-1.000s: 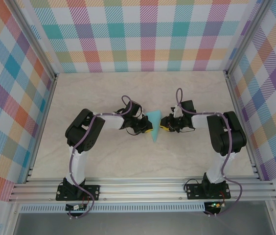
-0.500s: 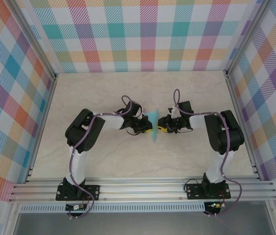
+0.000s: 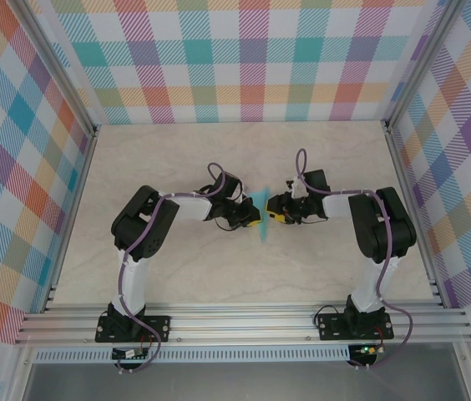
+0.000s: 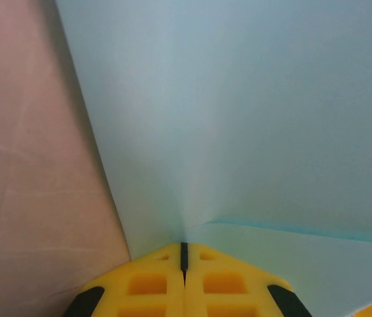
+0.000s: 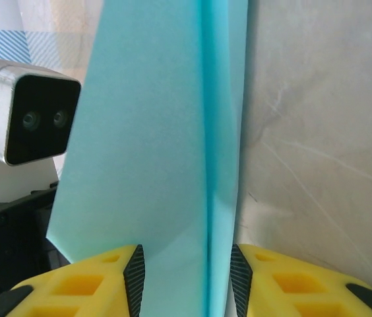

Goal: Fold a paper plane with a square sheet of paper (fold left side to right side)
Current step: Fold the wing for the fifth time at the center of the table.

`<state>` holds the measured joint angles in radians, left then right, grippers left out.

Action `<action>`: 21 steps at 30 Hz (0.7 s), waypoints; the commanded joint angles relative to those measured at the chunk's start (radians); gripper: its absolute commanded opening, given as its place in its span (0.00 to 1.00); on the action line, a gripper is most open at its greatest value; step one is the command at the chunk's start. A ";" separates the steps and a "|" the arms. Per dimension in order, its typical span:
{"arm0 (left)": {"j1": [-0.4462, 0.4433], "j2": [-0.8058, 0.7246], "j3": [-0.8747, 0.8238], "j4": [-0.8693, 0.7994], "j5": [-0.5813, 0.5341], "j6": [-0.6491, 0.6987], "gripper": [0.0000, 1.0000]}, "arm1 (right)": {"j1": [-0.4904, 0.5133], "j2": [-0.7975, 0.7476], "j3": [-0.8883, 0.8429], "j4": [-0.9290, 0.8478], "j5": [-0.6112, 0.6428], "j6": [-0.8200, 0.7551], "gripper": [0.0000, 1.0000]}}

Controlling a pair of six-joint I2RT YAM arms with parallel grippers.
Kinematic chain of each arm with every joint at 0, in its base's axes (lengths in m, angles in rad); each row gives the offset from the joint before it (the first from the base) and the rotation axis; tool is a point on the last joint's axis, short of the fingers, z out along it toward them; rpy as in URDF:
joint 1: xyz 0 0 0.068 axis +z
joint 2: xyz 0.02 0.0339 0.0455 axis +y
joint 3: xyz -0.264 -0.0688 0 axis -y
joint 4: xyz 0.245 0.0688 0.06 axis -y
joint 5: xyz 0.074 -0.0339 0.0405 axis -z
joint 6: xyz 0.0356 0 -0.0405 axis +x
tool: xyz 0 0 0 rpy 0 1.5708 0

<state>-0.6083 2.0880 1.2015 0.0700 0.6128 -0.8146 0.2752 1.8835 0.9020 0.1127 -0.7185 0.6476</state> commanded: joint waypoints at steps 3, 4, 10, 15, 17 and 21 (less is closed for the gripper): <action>-0.008 0.032 -0.002 -0.079 -0.061 0.021 0.00 | 0.007 0.036 0.032 0.005 -0.012 -0.015 0.42; -0.008 0.032 -0.002 -0.079 -0.061 0.021 0.00 | 0.008 0.041 0.032 0.003 -0.010 -0.016 0.42; -0.008 0.030 -0.003 -0.077 -0.064 0.021 0.00 | 0.026 0.082 0.058 -0.055 0.013 -0.045 0.42; -0.008 0.014 -0.008 -0.079 -0.074 0.023 0.00 | 0.032 0.101 0.062 -0.088 0.039 -0.056 0.41; -0.007 0.006 -0.008 -0.081 -0.079 0.026 0.00 | 0.031 0.104 0.063 -0.104 0.047 -0.065 0.41; -0.006 -0.008 -0.010 -0.086 -0.086 0.031 0.00 | 0.033 0.114 0.077 -0.150 0.071 -0.086 0.40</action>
<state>-0.6083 2.0876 1.2015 0.0692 0.6090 -0.8078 0.2859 1.9358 0.9775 0.0322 -0.7193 0.6140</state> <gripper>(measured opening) 0.033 0.398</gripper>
